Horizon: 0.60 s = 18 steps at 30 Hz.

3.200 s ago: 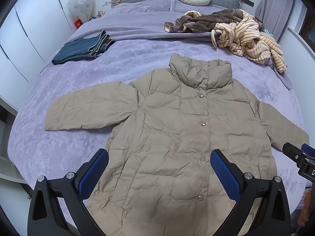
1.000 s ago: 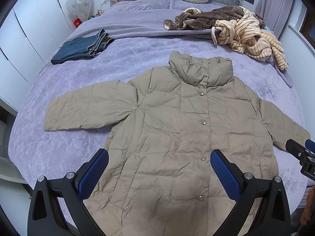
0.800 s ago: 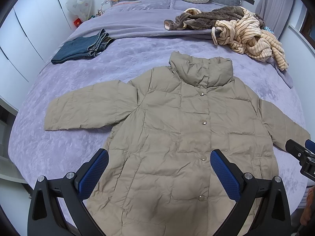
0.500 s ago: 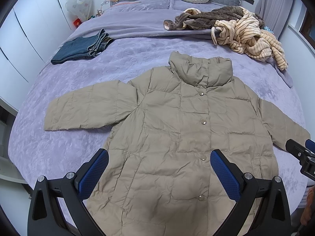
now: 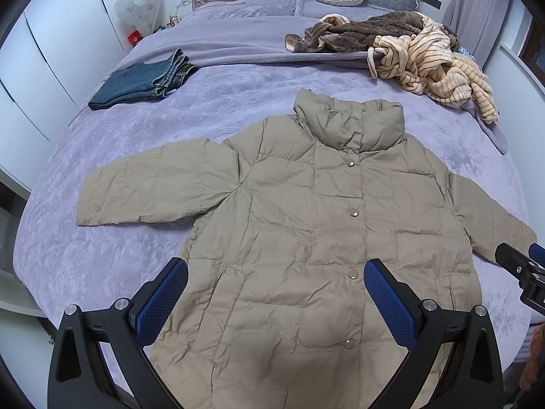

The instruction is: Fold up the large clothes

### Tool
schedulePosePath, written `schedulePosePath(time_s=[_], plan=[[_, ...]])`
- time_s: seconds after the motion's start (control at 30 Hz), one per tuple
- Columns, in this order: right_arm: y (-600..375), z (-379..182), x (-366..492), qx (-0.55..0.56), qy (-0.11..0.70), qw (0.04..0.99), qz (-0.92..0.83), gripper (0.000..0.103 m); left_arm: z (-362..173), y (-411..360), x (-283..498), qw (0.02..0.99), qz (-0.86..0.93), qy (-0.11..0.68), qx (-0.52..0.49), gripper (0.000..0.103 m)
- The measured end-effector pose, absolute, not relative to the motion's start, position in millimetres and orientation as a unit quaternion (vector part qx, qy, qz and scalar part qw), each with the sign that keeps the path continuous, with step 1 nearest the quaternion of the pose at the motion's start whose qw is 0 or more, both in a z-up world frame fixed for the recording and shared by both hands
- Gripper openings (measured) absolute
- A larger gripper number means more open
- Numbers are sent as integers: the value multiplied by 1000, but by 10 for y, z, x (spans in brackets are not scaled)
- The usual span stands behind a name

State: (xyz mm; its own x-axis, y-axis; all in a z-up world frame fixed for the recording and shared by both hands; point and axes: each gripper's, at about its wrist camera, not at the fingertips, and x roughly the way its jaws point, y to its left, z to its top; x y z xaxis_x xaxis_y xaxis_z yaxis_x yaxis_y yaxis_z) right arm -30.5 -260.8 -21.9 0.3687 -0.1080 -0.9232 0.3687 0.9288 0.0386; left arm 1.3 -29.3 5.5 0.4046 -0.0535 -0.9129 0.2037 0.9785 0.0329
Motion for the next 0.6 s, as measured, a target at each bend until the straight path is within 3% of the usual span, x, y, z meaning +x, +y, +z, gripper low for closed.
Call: schedulePosePath(time_s=[0.6], plan=[[-2634,-231,-290,120,546,816,-146,103,33,-252,44,834,-75,543,68,103]])
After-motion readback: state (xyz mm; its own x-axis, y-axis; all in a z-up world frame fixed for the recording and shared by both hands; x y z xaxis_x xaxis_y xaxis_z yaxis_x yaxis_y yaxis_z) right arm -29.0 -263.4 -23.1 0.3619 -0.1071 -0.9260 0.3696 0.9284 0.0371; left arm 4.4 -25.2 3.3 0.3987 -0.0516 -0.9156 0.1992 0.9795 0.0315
